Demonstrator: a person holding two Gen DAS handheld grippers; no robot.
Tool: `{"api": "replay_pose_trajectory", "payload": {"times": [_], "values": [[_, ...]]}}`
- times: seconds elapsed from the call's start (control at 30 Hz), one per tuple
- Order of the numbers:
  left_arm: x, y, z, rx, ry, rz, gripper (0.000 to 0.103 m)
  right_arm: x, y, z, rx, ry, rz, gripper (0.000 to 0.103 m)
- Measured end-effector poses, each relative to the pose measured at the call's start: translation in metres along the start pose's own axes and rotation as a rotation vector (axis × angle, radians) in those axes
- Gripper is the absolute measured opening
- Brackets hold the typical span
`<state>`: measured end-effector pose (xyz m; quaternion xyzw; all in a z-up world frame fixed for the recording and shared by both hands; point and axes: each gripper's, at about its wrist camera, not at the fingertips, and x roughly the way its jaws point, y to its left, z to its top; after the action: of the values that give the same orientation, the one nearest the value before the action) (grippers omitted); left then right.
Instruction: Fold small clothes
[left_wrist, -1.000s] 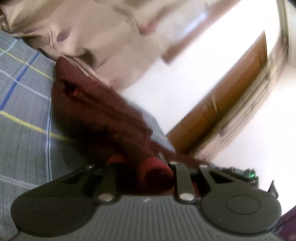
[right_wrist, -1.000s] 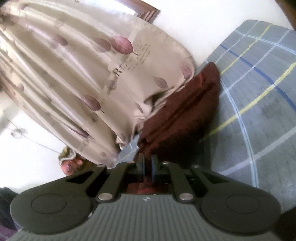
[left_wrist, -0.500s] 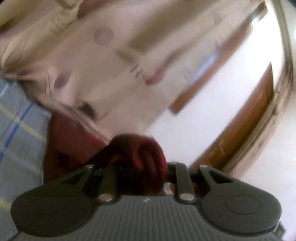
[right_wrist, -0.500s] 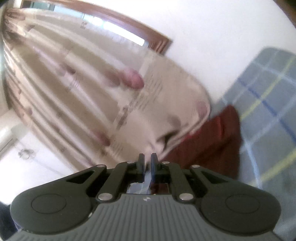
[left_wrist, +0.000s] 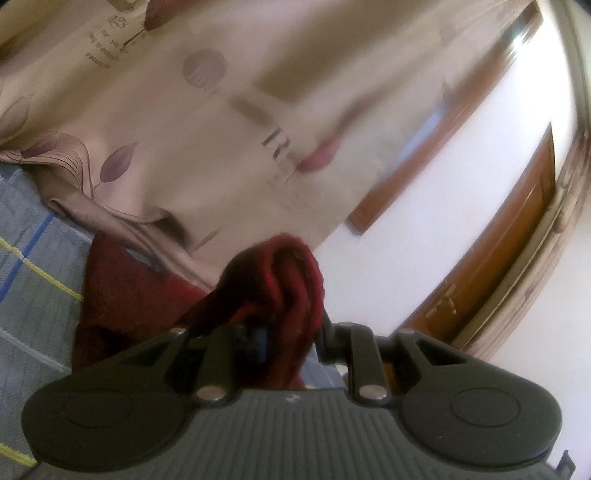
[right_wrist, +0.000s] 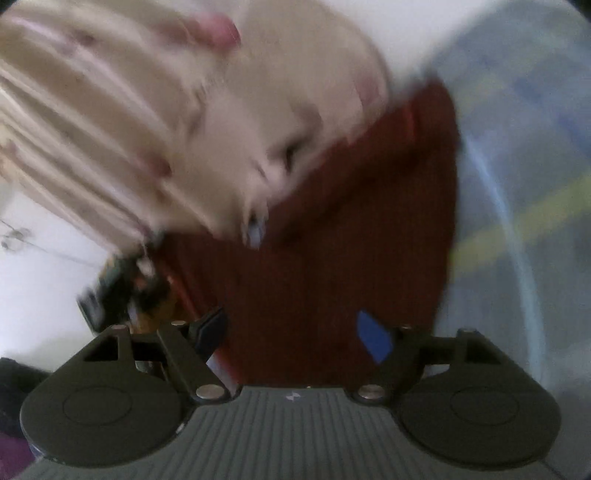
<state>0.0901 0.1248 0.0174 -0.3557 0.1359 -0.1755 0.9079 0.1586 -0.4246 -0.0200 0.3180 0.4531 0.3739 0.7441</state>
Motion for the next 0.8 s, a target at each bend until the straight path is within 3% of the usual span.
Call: {"api": "replay_pose_trajectory", "payload": {"times": [0.07,0.2,0.3,0.37,0.43,0.47,0.5,0.63,0.8], "values": [[-0.007,-0.002,-0.002,0.016,-0.004,0.007,0.023,0.006,-0.005,-0.031,0.051,0.044,-0.030,0.078],[-0.020,-0.006,-0.007,0.032,-0.002,0.014,0.023,0.021,-0.015,-0.066,0.148,0.078,-0.009,0.078],[-0.027,-0.006,-0.012,0.047,-0.003,0.020,0.023,0.036,-0.022,-0.080,0.179,0.053,-0.013,0.078],[-0.031,-0.005,-0.015,0.048,-0.004,0.030,0.023,0.043,-0.025,-0.083,0.206,0.004,0.029,0.078],[-0.035,-0.003,-0.019,0.048,-0.011,0.040,0.023,0.050,-0.022,-0.089,0.186,-0.012,0.033,0.067],[-0.037,-0.002,-0.020,0.044,-0.013,0.047,0.023,0.055,-0.020,-0.093,0.179,0.001,0.022,0.037],[-0.040,-0.001,-0.021,0.031,-0.016,0.047,0.023,0.059,-0.022,-0.094,0.194,0.019,0.013,0.016],[-0.058,-0.007,-0.025,0.010,-0.041,0.051,0.023,0.037,-0.018,-0.097,0.206,-0.049,0.082,0.016],[-0.075,-0.021,-0.027,-0.037,-0.127,0.013,0.023,-0.027,0.014,-0.057,0.128,-0.233,0.190,0.016]]}}
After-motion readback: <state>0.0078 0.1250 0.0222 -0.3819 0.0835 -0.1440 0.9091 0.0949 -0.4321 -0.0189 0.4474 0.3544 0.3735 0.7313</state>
